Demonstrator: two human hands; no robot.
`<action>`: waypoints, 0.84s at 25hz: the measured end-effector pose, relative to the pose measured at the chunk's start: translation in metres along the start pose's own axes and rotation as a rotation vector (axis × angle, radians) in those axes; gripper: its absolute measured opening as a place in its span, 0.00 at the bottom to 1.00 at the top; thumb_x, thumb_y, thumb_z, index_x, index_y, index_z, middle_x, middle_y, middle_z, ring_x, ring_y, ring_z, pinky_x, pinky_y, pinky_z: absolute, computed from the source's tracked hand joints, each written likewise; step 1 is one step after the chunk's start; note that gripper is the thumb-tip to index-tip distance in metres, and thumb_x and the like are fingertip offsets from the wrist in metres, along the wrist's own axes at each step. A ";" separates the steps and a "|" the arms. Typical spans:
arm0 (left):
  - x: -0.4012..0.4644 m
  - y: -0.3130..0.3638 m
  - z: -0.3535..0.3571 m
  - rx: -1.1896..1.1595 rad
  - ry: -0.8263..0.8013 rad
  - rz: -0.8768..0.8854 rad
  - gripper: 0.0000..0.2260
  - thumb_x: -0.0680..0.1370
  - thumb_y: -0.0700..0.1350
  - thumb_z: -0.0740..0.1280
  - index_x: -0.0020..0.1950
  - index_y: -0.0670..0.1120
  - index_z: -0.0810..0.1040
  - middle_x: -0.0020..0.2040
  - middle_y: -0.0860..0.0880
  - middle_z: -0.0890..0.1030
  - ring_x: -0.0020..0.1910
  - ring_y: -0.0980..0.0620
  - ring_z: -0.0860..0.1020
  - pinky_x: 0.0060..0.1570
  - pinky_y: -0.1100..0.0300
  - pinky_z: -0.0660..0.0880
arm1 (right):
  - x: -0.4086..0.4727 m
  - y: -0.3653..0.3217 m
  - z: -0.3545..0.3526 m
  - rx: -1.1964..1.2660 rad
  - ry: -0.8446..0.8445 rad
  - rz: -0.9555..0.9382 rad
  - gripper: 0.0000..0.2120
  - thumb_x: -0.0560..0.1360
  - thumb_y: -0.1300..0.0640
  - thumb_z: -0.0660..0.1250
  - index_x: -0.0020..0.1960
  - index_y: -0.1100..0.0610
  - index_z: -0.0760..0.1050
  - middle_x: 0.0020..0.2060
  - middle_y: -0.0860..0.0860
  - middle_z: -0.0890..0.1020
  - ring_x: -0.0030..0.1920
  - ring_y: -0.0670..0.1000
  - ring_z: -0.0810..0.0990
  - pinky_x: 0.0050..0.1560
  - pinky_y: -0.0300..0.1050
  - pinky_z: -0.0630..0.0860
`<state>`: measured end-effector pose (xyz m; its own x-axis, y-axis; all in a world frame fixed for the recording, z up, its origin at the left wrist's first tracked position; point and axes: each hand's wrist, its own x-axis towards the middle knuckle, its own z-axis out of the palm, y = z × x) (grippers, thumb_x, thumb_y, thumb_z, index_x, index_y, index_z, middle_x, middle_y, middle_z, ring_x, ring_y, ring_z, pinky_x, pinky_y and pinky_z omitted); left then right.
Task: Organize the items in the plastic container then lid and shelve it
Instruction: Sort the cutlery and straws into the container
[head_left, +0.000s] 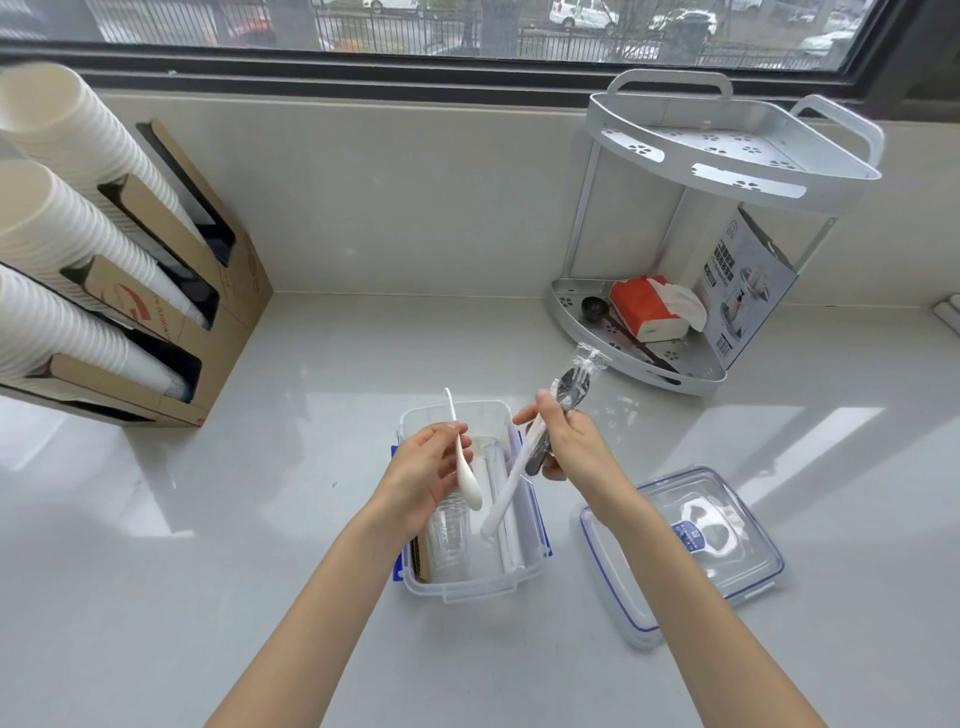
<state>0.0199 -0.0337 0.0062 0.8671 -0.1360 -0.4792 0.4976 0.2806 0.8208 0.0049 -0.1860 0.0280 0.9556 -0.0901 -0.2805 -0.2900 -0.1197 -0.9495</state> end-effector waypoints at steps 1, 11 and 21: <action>-0.001 -0.001 0.000 0.020 -0.012 -0.009 0.07 0.79 0.41 0.59 0.43 0.44 0.74 0.37 0.50 0.74 0.32 0.56 0.73 0.26 0.70 0.73 | 0.000 0.000 0.000 -0.004 -0.001 -0.020 0.18 0.80 0.49 0.53 0.41 0.56 0.76 0.24 0.54 0.71 0.19 0.43 0.68 0.20 0.31 0.64; -0.008 -0.011 -0.001 0.364 -0.171 -0.013 0.04 0.76 0.47 0.65 0.43 0.48 0.76 0.32 0.53 0.72 0.29 0.56 0.65 0.31 0.64 0.63 | 0.008 0.007 0.005 -0.133 -0.012 -0.086 0.05 0.75 0.56 0.64 0.42 0.52 0.77 0.24 0.47 0.73 0.22 0.38 0.71 0.28 0.30 0.68; 0.004 -0.018 0.007 0.369 0.019 -0.067 0.07 0.76 0.40 0.63 0.38 0.45 0.70 0.29 0.51 0.64 0.23 0.58 0.64 0.20 0.69 0.62 | 0.007 0.009 -0.001 -0.095 0.147 0.034 0.12 0.78 0.52 0.60 0.50 0.59 0.77 0.30 0.49 0.74 0.25 0.45 0.68 0.19 0.32 0.62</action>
<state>0.0147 -0.0456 -0.0085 0.8336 -0.1236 -0.5384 0.5309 -0.0902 0.8426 0.0088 -0.1887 0.0178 0.9294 -0.2386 -0.2817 -0.3319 -0.2060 -0.9205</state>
